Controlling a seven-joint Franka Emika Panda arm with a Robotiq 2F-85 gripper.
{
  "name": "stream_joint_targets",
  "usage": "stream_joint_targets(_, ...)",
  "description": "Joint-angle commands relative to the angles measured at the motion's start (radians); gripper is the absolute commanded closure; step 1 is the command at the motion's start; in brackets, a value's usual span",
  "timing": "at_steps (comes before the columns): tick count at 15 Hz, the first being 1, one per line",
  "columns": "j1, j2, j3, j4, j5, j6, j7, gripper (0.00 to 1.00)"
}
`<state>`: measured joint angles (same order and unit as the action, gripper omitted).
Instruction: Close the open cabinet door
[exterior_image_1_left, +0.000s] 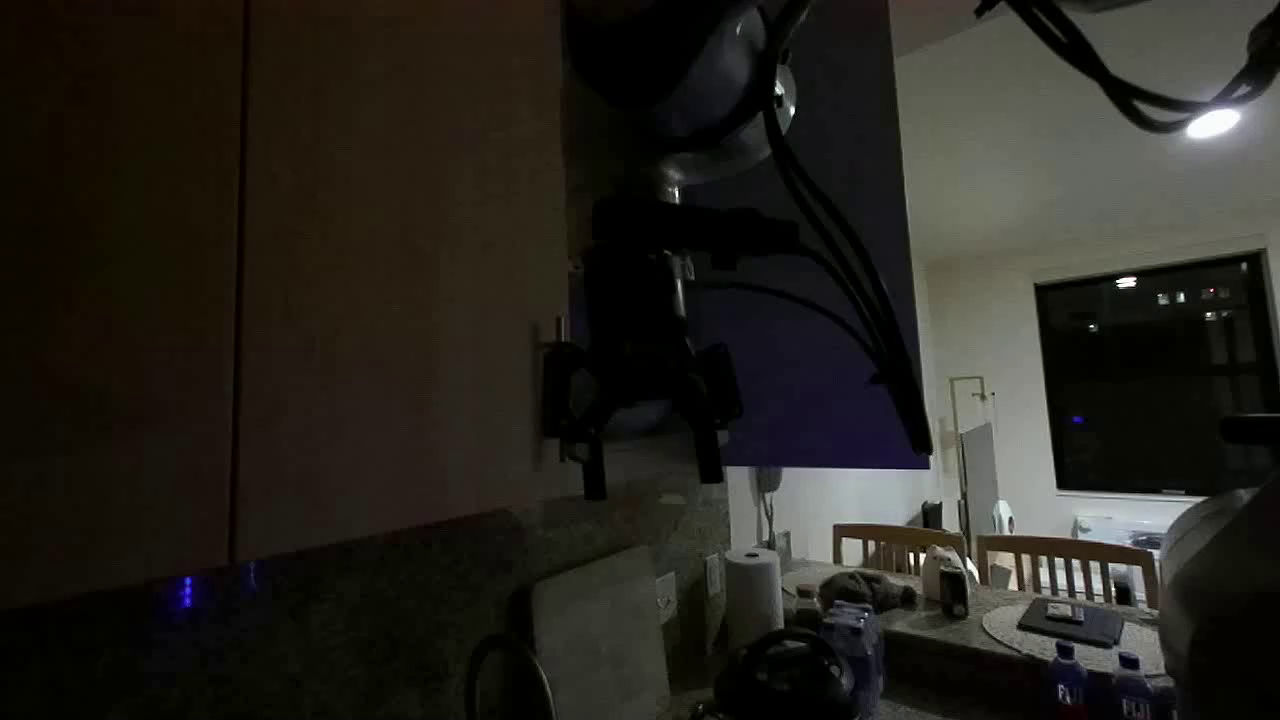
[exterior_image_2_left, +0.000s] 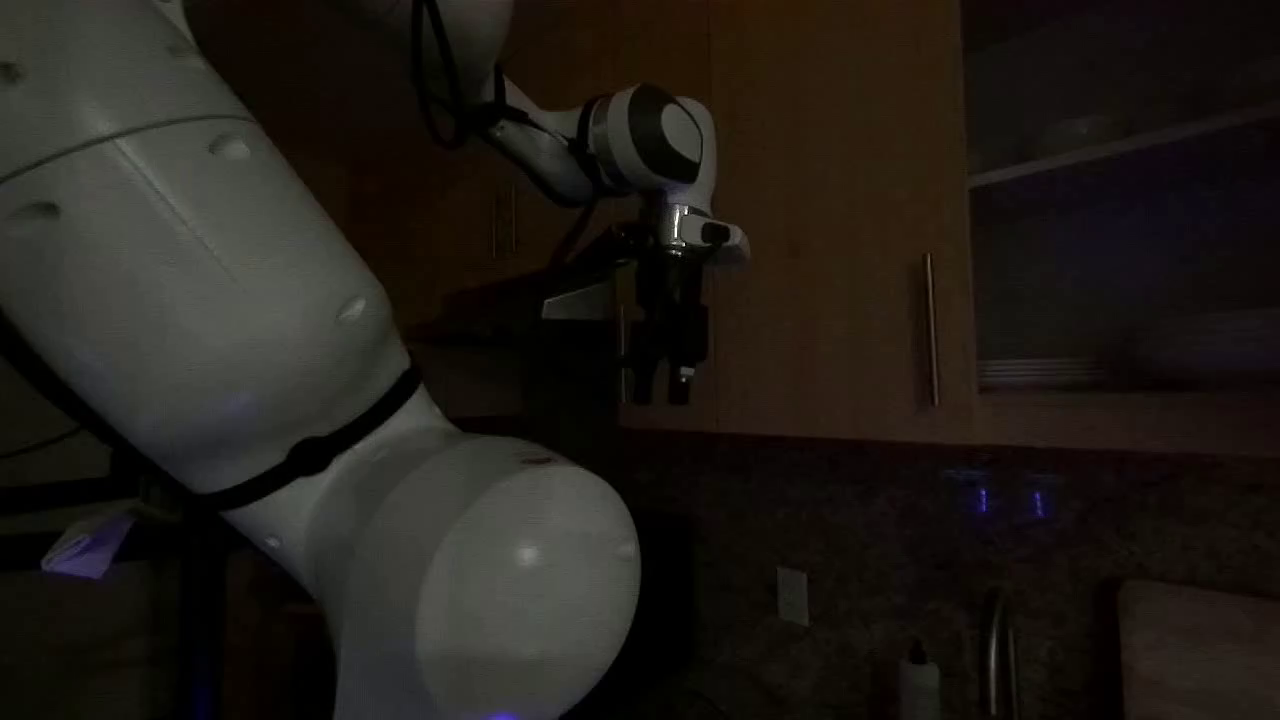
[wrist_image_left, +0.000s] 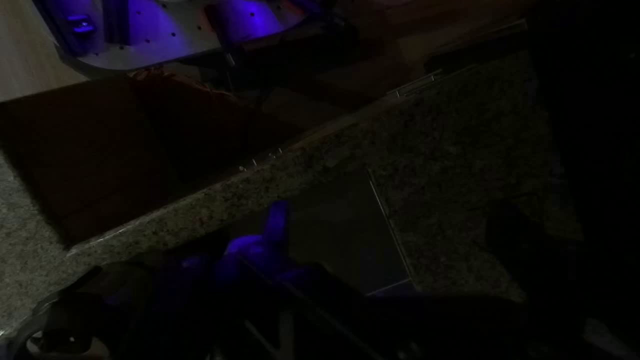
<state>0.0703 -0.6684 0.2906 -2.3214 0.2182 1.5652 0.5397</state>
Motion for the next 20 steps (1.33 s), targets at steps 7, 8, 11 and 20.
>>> stream_joint_targets(7,-0.004,0.0,0.002,0.002,0.001,-0.003,-0.002,0.0)
stream_joint_targets(8,-0.004,0.0,0.002,0.002,0.001,-0.003,-0.002,0.0)
stream_joint_targets(11,-0.004,0.0,0.002,0.002,0.001,-0.003,-0.002,0.0)
stream_joint_targets(20,-0.001,-0.11,0.007,0.006,-0.071,-0.065,-0.016,0.0)
